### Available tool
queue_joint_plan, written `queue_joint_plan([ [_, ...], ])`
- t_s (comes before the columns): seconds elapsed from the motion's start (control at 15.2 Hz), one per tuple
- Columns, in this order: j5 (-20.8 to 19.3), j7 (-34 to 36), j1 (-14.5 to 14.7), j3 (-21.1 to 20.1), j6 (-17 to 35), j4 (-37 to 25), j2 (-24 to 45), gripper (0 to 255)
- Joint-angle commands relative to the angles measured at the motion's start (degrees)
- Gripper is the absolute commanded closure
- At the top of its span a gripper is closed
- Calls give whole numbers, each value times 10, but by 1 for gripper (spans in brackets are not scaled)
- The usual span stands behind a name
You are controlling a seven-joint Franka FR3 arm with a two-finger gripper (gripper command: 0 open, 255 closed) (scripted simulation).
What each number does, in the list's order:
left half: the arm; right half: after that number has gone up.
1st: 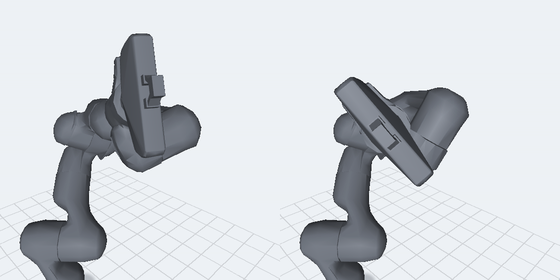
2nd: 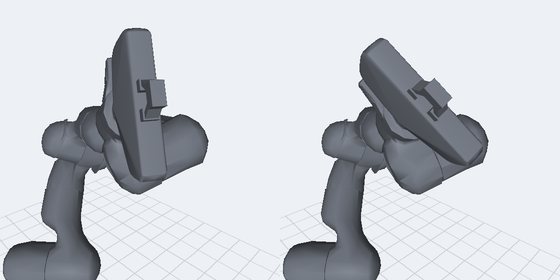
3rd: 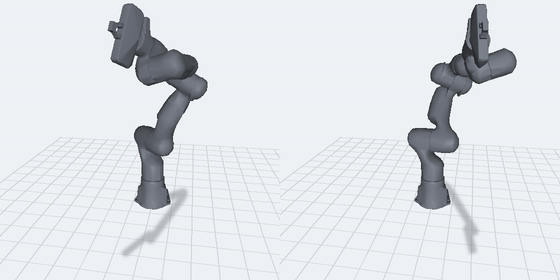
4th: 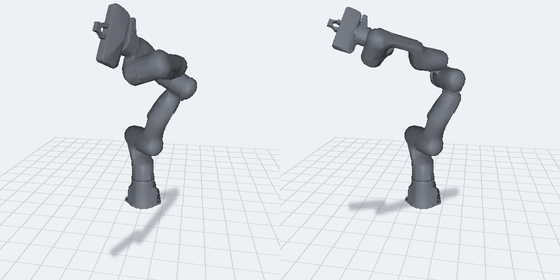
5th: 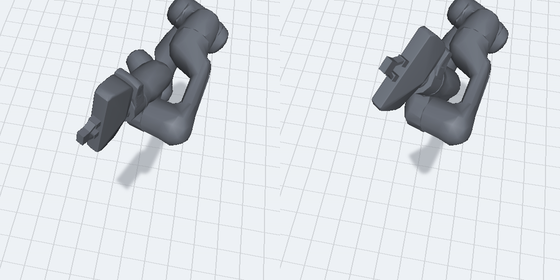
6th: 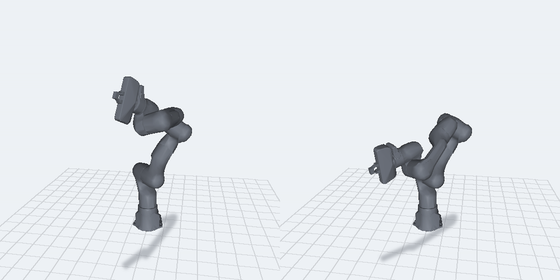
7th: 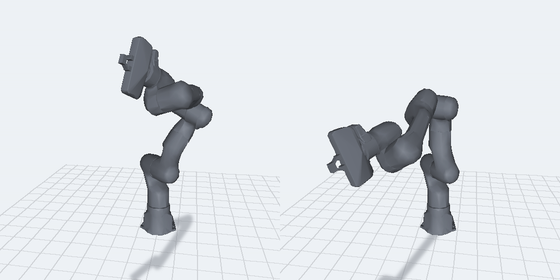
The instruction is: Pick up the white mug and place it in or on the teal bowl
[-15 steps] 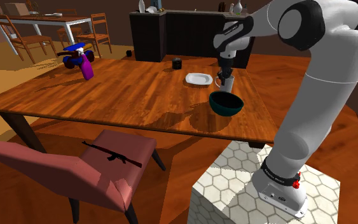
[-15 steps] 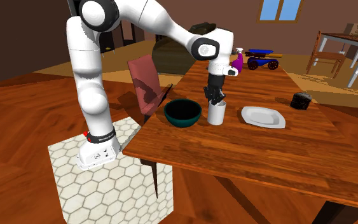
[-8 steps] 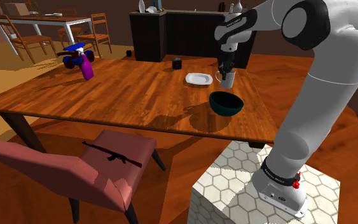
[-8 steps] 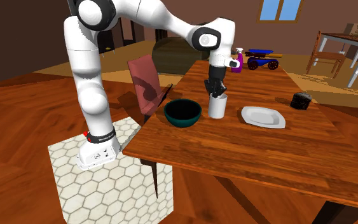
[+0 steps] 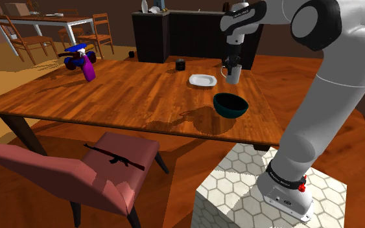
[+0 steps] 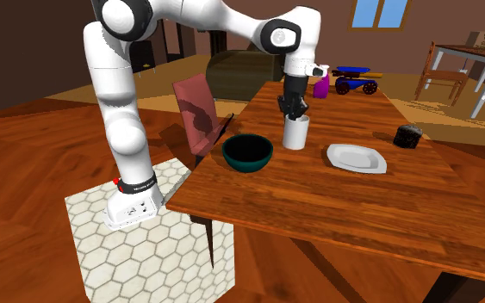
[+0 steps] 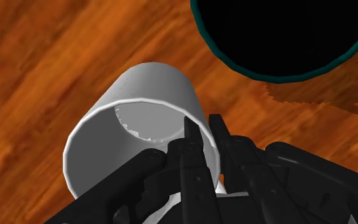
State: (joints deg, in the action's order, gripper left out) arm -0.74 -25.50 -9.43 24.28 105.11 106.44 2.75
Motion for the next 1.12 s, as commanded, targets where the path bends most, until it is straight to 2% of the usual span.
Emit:
queue_joint_plan([
  [0.0,-1,-1,0,0,-15,-12,-3,255],
  [0.33,-2,-1,0,0,-49,-43,-6,255],
  [0.73,-39,84,33,-40,-50,67,-123,255],
  [1.06,-50,153,51,-83,-63,139,-206,255],
])
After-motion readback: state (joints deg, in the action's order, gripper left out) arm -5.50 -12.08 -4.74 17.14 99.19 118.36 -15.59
